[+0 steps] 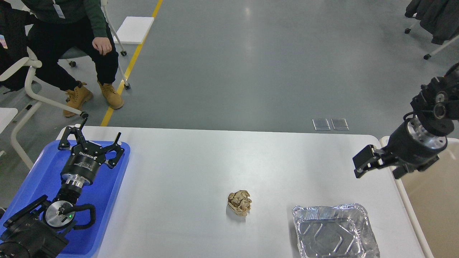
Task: Tidy desktop
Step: 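Lower the right gripper down to the edge of the foil tray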
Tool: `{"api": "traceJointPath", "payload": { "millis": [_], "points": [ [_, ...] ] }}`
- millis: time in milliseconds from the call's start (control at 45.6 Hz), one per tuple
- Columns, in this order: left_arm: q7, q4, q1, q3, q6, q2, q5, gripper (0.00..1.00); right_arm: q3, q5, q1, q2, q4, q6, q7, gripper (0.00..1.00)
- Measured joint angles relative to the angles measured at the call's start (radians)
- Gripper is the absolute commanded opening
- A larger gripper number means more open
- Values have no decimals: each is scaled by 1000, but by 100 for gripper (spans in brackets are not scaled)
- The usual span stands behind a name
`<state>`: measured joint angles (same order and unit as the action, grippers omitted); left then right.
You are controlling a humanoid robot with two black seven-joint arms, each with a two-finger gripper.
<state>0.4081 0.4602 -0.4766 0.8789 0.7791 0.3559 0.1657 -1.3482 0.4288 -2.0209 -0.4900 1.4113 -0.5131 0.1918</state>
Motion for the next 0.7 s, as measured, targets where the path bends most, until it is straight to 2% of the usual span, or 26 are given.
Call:
{"api": "traceJointPath", "payload": {
  "millis": [307,701],
  "points": [
    [0,0,0,0,0,0,0,99,35,90,223,-52,-1,185,0,100],
    [0,0,-1,0,0,0,0,99,146,211,477,-97,-52,321,2,100]
  ]
}}
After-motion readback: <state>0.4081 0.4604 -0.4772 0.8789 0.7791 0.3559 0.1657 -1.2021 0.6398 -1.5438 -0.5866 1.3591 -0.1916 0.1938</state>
